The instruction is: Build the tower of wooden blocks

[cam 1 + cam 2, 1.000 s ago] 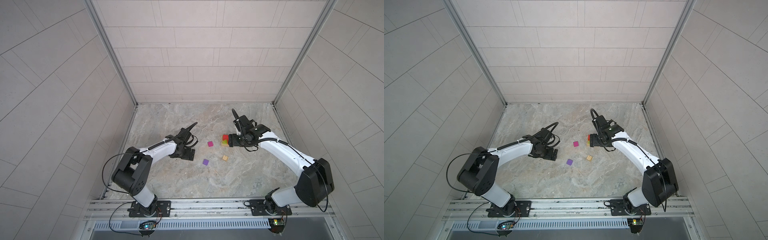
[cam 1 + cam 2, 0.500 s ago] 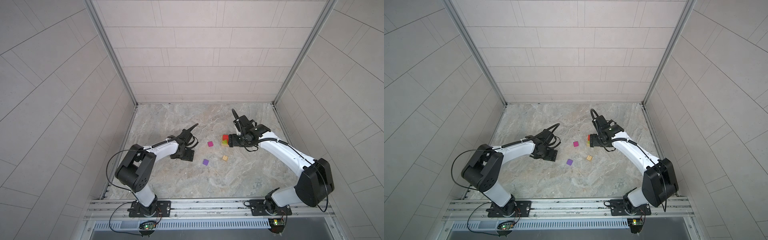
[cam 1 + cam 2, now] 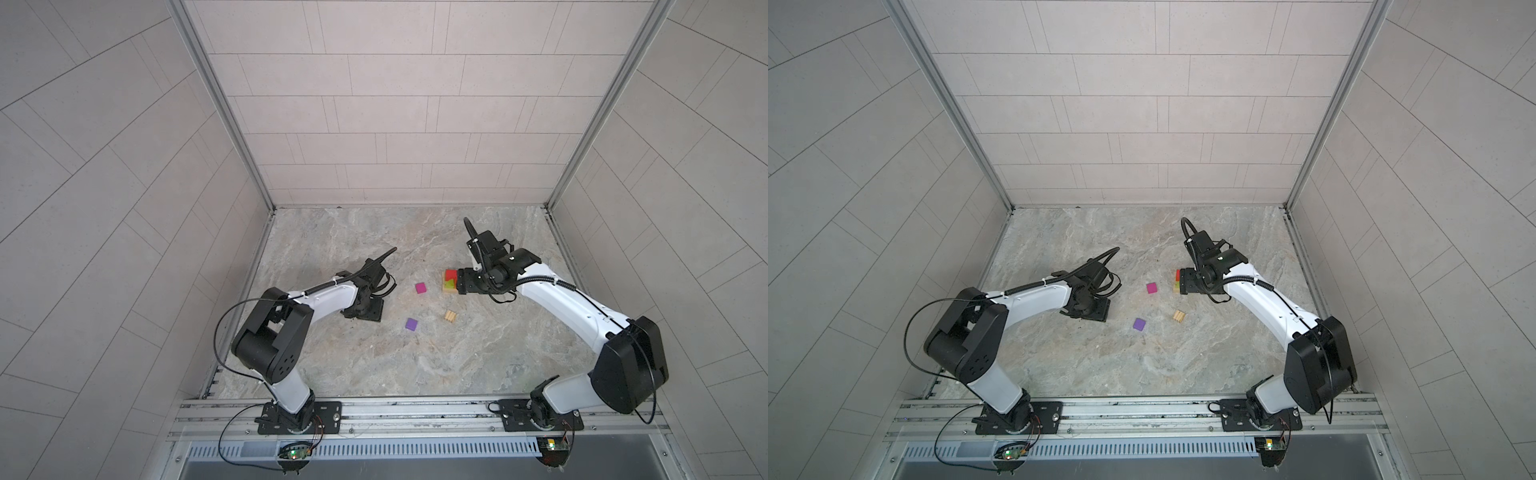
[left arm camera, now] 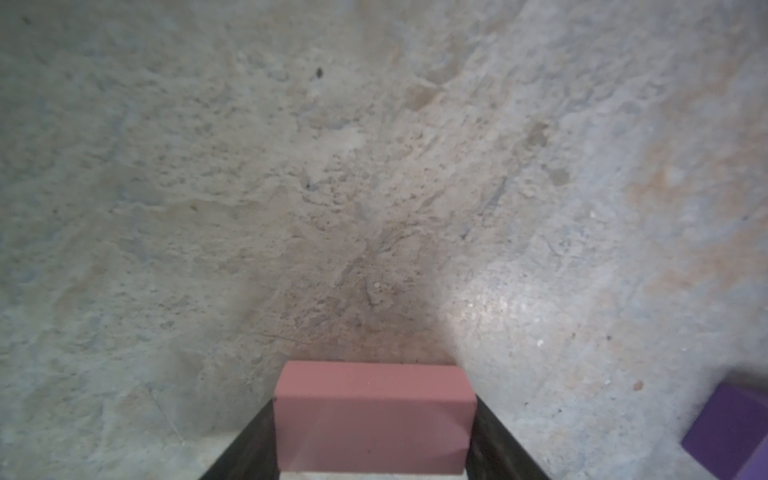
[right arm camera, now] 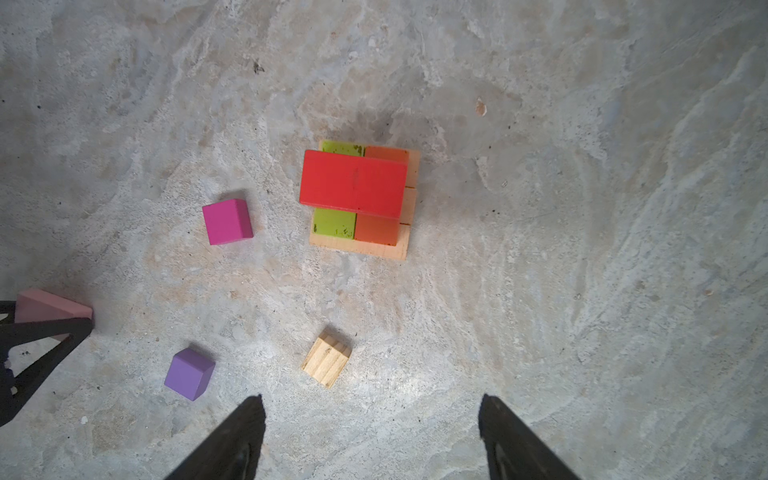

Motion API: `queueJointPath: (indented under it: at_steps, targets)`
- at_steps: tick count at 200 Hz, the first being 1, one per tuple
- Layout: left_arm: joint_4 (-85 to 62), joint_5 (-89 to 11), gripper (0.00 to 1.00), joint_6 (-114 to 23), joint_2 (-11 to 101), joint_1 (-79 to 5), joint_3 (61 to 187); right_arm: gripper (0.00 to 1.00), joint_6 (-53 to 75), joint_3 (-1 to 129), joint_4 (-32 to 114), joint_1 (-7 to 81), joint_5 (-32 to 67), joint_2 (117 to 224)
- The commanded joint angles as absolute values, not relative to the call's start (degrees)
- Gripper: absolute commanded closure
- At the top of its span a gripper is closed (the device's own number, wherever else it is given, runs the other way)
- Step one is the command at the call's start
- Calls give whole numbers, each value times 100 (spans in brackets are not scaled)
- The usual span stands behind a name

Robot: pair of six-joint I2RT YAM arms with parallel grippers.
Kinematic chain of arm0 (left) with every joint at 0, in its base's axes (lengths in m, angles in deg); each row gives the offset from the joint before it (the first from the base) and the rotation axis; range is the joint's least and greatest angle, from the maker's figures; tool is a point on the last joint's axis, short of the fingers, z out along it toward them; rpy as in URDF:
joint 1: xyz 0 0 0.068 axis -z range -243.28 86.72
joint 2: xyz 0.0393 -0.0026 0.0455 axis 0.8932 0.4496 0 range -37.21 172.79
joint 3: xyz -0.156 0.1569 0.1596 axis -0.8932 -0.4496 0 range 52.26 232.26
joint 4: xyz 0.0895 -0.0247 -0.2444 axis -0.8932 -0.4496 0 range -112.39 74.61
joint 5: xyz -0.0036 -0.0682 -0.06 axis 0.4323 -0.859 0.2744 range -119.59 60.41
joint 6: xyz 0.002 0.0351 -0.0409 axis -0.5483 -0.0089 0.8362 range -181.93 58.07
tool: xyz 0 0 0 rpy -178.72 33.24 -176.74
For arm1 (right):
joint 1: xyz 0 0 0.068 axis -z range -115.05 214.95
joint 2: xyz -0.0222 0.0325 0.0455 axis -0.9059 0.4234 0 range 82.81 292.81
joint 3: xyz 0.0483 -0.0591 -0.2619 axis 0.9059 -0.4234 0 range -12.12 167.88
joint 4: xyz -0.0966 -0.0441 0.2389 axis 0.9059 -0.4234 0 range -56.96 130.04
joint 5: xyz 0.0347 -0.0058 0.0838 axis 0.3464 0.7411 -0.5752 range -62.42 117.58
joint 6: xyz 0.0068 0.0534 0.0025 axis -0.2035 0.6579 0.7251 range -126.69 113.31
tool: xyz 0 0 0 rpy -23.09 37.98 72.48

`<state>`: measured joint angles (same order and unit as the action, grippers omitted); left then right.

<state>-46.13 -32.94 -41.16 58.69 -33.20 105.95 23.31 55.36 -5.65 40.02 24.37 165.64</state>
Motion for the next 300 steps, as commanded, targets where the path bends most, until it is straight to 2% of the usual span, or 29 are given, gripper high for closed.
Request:
queueJointPath:
  at_steps: [1, 142, 300]
  targets:
    - [-4808, -3280, 36, -4101, 5962, -3261, 10696, 18, 2320, 5556, -714, 4034, 2494, 16375]
    - [-5261, -3594, 39, -4009, 5717, -3155, 11310, 18, 2377, 5434, -654, 4048, 2572, 16355]
    - [-4527, -3919, 37, -3224, 7441, -2547, 12610, 18, 2315, 4795, -557, 4254, 2424, 15932]
